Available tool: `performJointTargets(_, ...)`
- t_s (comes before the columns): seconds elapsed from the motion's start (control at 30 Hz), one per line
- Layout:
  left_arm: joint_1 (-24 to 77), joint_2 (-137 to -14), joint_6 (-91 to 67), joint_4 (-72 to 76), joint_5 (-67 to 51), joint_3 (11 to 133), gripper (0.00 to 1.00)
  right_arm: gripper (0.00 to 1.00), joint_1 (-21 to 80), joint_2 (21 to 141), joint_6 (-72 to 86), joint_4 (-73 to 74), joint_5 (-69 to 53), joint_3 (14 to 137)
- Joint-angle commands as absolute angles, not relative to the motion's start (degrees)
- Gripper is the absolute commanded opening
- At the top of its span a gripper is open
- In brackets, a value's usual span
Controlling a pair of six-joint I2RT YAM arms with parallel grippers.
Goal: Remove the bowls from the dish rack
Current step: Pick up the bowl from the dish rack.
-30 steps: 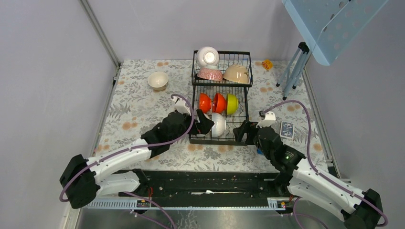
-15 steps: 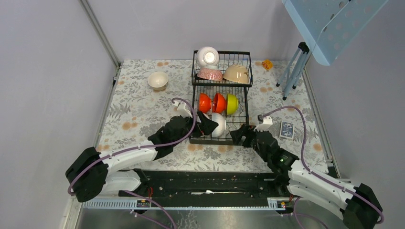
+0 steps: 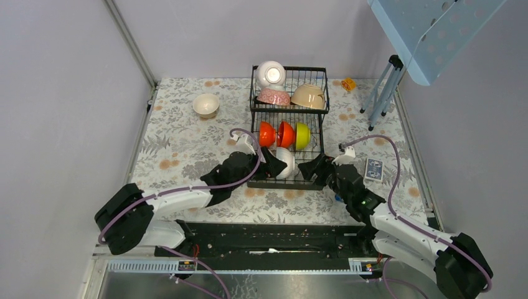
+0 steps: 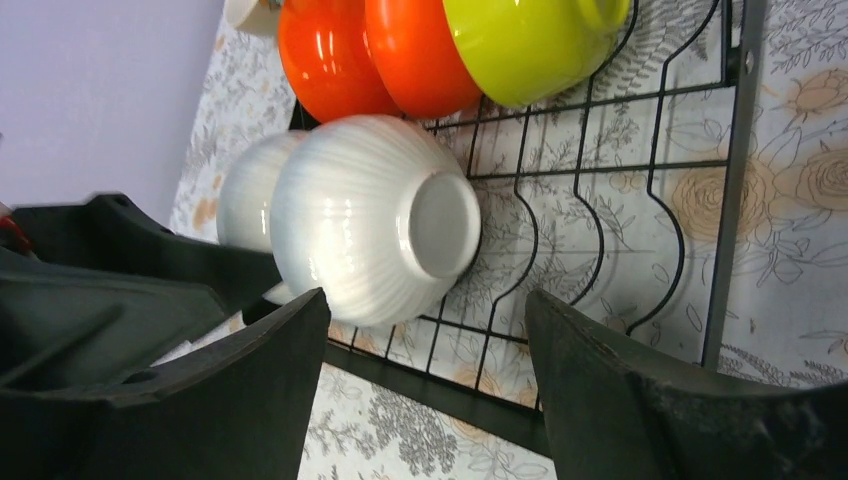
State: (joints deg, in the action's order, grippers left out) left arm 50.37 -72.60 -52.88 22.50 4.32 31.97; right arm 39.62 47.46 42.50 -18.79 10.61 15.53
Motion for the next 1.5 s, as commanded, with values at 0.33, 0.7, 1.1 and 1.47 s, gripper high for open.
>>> performJointTargets(0.33, 50.7, -78.2, -54.9, 30.1, 2.8, 34.2, 0.64, 0.74, 30.6, 54.0, 50.4, -38.1, -3.5, 11.3)
performJointTargets(0.7, 50.8, -80.4, -55.2, 33.7, 1.0, 34.1, 0.5, 0.72, 28.9, 56.9, 51.4, -41.4, -5.9, 10.7)
performJointTargets(1.1, 50.8, -83.7, -55.2, 36.0, -1.0, 35.3, 0.4, 0.68, 27.3, 62.7, 53.1, -46.0, -8.4, 10.8)
performJointTargets(1.47, 50.8, -86.0, -55.3, 39.0, -2.7, 36.0, 0.37, 0.65, 26.4, 65.8, 53.3, -49.5, -11.7, 10.9)
